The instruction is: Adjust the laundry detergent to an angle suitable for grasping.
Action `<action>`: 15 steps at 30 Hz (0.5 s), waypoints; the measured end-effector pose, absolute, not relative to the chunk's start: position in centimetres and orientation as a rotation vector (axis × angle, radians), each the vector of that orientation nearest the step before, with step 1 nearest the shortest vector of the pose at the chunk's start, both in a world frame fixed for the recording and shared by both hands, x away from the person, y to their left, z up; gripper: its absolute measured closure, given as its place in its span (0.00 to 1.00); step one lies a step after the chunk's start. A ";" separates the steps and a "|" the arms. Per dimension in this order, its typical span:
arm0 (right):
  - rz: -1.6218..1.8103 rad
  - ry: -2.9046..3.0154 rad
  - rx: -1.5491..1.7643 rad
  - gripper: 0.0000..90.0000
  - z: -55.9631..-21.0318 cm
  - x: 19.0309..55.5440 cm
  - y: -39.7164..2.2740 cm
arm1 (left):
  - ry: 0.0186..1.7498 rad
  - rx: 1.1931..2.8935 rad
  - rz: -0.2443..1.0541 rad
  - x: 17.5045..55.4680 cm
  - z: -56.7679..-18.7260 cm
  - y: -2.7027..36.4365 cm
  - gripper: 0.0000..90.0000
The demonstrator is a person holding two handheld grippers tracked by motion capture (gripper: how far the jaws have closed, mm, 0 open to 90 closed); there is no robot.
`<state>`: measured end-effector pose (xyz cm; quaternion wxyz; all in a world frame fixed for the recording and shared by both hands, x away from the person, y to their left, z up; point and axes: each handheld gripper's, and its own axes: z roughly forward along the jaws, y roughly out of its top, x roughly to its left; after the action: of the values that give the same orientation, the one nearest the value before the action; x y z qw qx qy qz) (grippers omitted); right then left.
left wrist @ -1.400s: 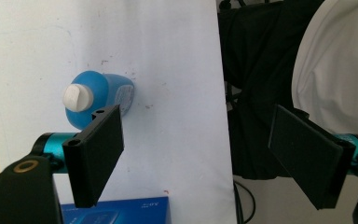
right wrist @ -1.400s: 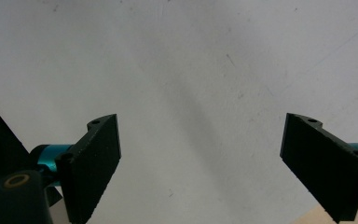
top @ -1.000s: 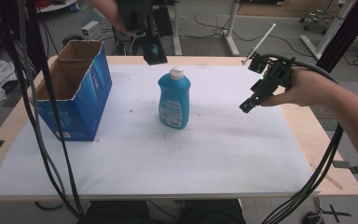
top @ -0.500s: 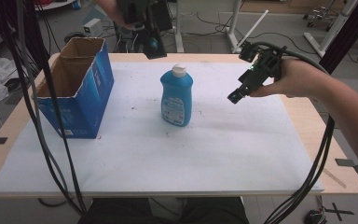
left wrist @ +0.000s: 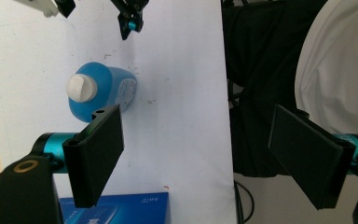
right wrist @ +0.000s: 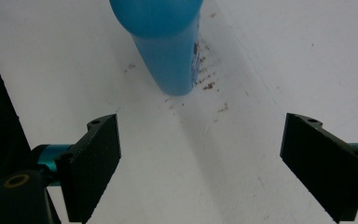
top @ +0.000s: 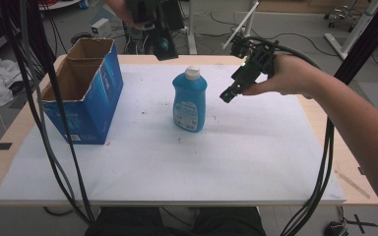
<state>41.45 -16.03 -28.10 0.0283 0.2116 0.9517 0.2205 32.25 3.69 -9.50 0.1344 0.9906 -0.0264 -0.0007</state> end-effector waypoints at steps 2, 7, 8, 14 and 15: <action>0.691 2.936 0.642 0.13 -28.2 41.6 -15.5 | -0.077 2.871 -0.001 32.2 -9.5 3.7 0.20; 0.702 2.932 0.631 0.13 -28.3 41.8 -14.0 | -0.076 2.871 0.002 32.1 -9.5 3.7 0.20; 0.706 2.930 0.622 0.13 -28.3 41.8 -13.7 | -0.079 2.871 0.002 32.1 -9.5 3.7 0.20; 0.701 2.927 0.595 0.13 -28.6 42.0 -12.0 | -0.076 2.871 0.002 32.1 -9.6 3.7 0.20; 0.704 2.926 0.587 0.13 -28.6 42.1 -11.8 | -0.074 2.870 0.002 32.1 -9.6 3.8 0.20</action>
<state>42.07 -11.81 -28.65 0.0378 0.1915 0.9536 0.2294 32.07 3.76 -9.60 0.1351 0.9905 -0.0254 0.0005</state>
